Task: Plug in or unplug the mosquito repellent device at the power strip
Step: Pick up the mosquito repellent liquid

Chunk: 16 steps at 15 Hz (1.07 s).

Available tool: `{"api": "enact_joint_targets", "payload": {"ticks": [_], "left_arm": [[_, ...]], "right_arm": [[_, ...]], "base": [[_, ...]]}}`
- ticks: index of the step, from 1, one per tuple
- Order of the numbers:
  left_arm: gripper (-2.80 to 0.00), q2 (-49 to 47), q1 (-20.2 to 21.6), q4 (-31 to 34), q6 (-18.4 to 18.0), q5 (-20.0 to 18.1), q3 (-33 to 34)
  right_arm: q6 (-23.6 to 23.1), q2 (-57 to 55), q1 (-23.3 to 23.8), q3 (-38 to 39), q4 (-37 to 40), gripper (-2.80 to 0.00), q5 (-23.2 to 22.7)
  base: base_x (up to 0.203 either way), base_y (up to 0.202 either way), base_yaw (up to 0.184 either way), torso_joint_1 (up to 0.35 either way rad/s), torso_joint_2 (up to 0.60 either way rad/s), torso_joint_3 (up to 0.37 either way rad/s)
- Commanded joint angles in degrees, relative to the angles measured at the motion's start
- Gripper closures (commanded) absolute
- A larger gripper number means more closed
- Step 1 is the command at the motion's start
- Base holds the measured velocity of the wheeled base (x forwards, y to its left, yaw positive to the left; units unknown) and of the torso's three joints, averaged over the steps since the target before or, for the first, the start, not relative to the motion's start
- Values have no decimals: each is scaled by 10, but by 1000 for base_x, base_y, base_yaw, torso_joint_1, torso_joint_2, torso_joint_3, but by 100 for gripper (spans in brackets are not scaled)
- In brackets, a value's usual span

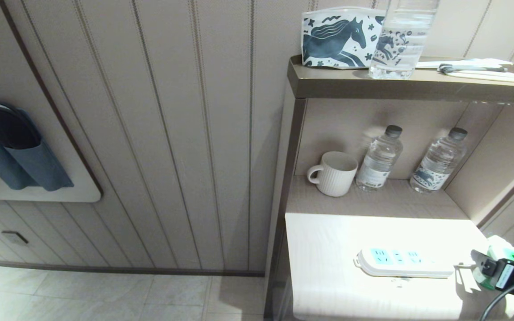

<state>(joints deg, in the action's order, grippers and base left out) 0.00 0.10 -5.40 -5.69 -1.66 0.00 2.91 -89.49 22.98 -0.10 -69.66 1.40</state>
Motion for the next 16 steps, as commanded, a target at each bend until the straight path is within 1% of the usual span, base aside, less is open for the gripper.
{"api": "enact_joint_targets", "payload": {"ticks": [1,9,10,16], "left_arm": [[0,0,0,0,0,0,0],[0,0,0,0,0,0,0],[0,0,0,-1,0,0,0],[0,0,0,-1,0,0,0]], "right_arm": [[1,3,0,0,-5,-280,0],[1,1,0,0,-4,-280,-11],[1,2,0,0,-4,0,-11],[1,2,0,0,10,0,-11]], "base": [[0,0,0,0,0,0],[0,0,0,0,0,0],[0,0,0,0,0,0],[0,0,0,0,0,0]]}}
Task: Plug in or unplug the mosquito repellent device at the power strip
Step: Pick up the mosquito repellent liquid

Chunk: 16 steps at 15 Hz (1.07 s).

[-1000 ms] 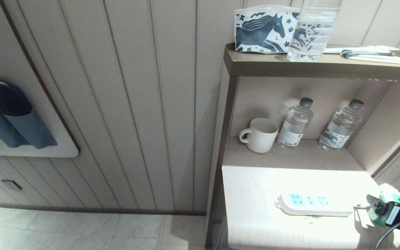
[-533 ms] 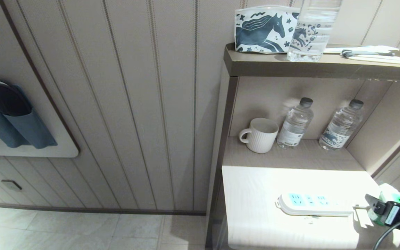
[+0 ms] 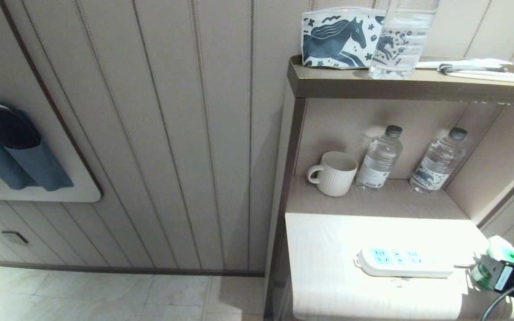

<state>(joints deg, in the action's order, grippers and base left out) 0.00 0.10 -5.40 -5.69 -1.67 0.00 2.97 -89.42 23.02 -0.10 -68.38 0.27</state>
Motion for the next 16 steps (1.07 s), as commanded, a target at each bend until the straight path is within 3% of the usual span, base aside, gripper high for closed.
{"api": "enact_joint_targets", "payload": {"ticks": [1,16], "left_arm": [[0,0,1,0,-1,0,0],[0,0,0,0,0,0,0]], "right_arm": [[0,1,0,0,-4,0,0],[0,16,0,-2,0,0,-11]], "base": [[0,0,0,0,0,0],[0,0,0,0,0,0]]}}
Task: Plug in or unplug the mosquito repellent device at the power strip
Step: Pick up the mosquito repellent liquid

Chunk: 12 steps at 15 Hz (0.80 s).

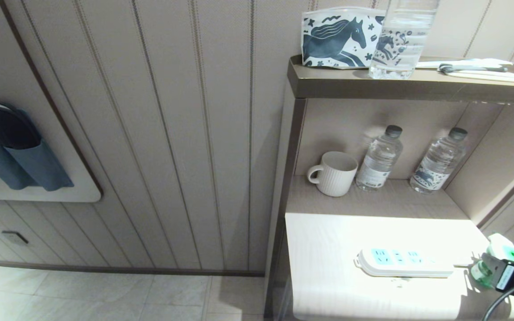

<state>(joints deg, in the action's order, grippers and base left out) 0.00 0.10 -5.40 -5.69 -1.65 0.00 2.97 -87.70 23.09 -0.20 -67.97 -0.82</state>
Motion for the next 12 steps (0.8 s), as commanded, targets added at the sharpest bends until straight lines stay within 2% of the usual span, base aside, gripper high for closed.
{"api": "enact_joint_targets", "payload": {"ticks": [1,12], "left_arm": [[0,0,0,0,0,0,0],[0,0,1,0,0,0,0]], "right_arm": [[0,-2,0,-2,-4,0,-1],[-1,-15,1,-3,-5,0,-9]], "base": [[0,0,0,0,0,0],[0,0,0,0,0,0]]}}
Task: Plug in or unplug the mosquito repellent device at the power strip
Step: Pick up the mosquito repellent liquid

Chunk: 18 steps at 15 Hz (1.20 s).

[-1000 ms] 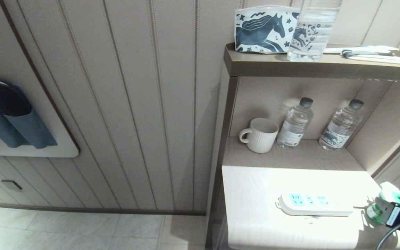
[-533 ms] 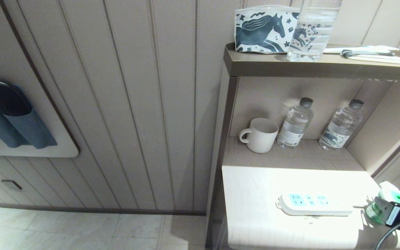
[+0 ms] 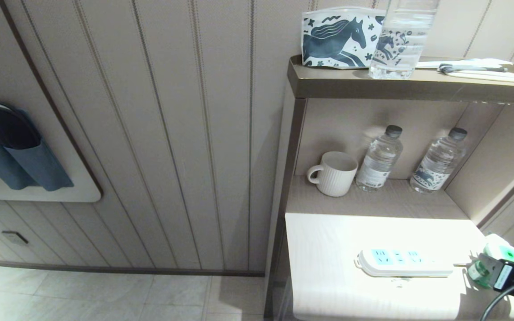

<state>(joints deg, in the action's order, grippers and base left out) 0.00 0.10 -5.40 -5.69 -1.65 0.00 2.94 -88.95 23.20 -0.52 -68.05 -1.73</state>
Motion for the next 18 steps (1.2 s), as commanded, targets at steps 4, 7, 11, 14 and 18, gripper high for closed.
{"api": "enact_joint_targets", "payload": {"ticks": [4,7,11,14,18], "left_arm": [[0,0,0,0,-1,0,0],[0,0,0,0,0,0,0],[0,0,0,0,-1,0,0],[0,0,1,0,0,0,0],[0,0,0,0,0,0,0]], "right_arm": [[0,0,0,2,-8,-280,0],[-1,4,-1,4,-9,-280,0],[-1,22,4,4,-4,-280,-1],[-4,37,5,4,-4,-280,-2],[-10,68,5,4,-8,-280,2]], "base": [[0,0,0,0,0,0],[0,0,0,0,0,0],[0,0,0,0,0,0],[0,0,0,0,0,0],[0,0,0,0,0,0]]}}
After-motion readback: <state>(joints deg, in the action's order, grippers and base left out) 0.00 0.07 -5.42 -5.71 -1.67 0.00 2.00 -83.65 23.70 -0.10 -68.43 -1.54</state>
